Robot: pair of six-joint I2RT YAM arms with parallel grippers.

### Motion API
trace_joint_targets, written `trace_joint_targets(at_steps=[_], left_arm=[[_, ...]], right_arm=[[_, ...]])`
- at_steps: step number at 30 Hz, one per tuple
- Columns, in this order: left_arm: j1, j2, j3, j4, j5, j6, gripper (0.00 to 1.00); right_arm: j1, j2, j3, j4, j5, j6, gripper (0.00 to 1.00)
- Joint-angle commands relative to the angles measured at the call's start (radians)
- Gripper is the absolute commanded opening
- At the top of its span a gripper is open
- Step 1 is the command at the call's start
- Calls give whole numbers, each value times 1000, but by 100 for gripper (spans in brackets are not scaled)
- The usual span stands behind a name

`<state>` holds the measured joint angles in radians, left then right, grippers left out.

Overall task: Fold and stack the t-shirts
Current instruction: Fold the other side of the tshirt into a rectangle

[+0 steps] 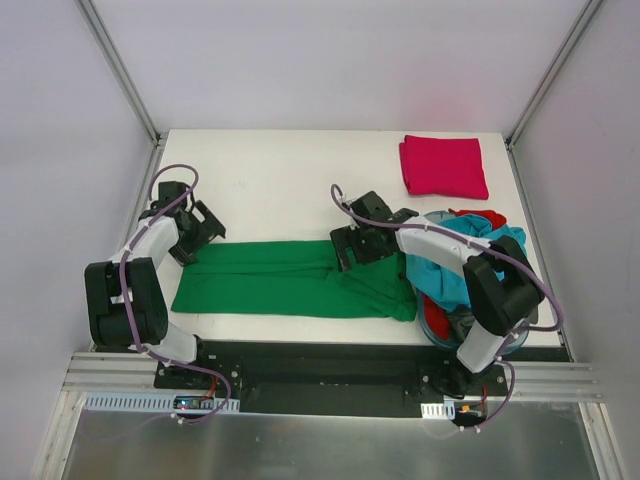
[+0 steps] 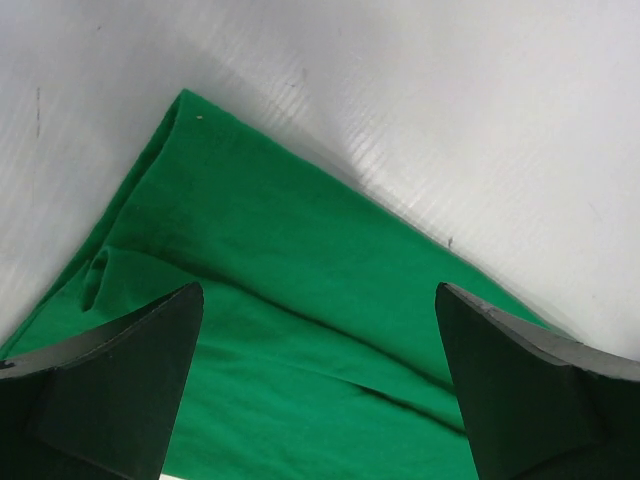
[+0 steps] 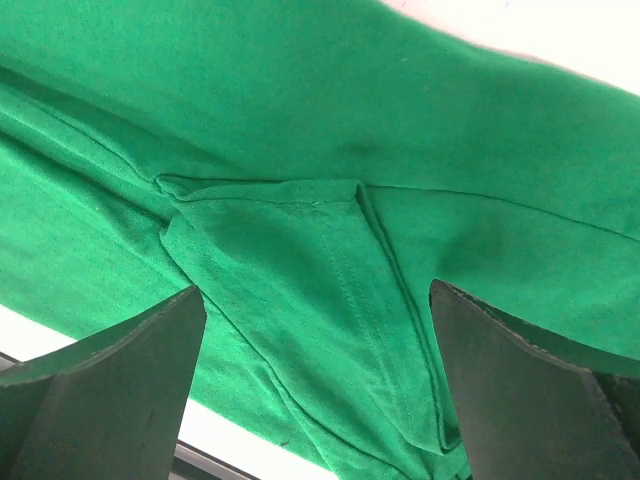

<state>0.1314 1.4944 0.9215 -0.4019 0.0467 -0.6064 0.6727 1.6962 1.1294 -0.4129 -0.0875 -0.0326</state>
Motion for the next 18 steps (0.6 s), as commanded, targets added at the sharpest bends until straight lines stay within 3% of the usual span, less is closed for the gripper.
trace_joint_targets(at_steps=[1, 13, 18], left_arm=[[-3, -8, -22, -11, -66, 0, 99], [-4, -49, -38, -41, -125, -1, 99], [-3, -109, -55, -46, -134, 3, 99]], right_arm=[[1, 16, 21, 40, -87, 19, 96], [71, -144, -158, 109, -360, -33, 96], [203, -234, -198, 20, -266, -82, 96]])
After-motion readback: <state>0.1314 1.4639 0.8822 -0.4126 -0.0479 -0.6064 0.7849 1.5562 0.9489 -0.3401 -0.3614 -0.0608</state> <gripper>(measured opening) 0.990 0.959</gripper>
